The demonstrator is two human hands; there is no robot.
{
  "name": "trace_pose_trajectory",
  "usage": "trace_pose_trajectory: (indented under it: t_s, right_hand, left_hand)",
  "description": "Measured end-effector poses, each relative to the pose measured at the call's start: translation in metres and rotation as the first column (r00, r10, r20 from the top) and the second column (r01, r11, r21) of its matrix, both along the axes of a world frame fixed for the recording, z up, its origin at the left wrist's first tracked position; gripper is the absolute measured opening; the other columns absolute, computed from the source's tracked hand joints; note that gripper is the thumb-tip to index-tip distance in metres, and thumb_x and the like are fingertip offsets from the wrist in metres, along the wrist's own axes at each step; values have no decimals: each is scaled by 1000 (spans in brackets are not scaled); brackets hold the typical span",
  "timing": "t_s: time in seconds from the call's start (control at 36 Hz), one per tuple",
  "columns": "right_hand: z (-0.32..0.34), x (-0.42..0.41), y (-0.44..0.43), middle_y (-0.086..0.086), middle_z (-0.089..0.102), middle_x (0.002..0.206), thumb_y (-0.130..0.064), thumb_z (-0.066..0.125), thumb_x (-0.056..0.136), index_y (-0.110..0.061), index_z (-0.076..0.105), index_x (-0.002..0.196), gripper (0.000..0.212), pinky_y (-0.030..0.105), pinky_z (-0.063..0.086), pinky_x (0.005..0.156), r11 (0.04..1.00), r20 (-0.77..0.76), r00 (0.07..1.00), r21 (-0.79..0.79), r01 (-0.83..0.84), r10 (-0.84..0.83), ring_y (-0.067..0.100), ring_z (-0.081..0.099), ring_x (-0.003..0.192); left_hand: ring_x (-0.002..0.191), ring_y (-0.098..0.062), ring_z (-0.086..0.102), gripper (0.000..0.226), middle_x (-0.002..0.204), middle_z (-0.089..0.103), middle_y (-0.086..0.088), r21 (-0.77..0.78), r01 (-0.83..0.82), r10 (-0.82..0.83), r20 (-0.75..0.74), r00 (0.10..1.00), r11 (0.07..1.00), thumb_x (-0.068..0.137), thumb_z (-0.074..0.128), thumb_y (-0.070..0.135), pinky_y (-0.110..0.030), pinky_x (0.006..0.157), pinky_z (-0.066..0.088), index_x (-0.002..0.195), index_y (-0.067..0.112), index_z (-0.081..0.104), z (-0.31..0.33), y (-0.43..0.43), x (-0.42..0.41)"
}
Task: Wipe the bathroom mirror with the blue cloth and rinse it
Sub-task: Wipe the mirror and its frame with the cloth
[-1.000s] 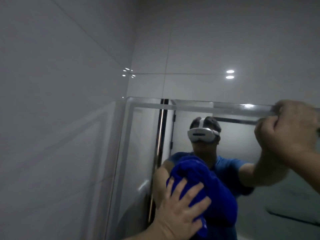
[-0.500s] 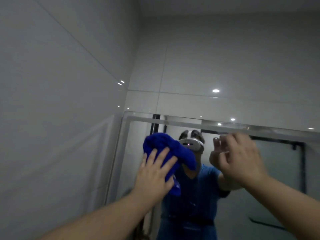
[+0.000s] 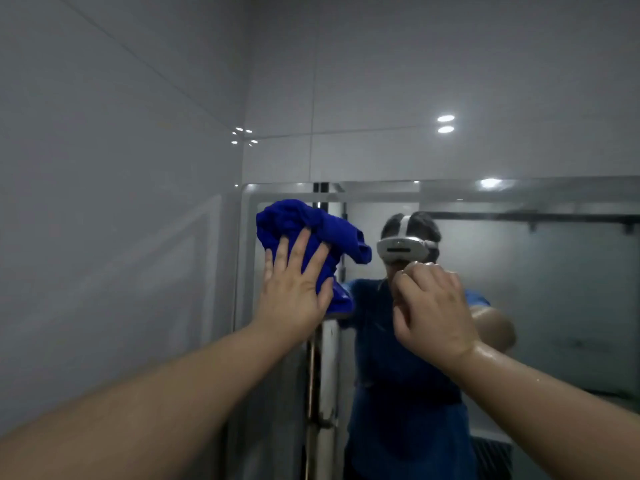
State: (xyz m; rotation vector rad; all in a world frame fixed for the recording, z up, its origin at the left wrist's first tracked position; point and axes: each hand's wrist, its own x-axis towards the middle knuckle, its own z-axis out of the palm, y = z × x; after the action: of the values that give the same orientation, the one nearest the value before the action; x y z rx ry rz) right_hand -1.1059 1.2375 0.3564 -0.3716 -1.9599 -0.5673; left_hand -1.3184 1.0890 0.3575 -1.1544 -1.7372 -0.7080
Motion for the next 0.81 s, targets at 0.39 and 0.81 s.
trace_pose_trajectory:
  t_s: [0.39,0.81]
  right_hand:
    - [-11,-16,18,10,60,92,-20,65,78,-11,63,86,11,47,38,81,985,-146,987,168,-42,67,35,55,88]
    - [-10,-17,17,10,59,91,-16,70,78,-12,61,84,12,46,36,80,983,-145,988,179,-32,59,35,55,88]
  left_hand:
    - [152,-52,28,69,175,17,-9,98,-77,53,224,973,992,93,55,42,-69,121,30,158,24,40,-236,-5,-26]
    - [153,-42,28,93,178,6,7,-69,125,-125,-1,992,990,80,62,53,-76,113,29,164,49,22,-233,18,22]
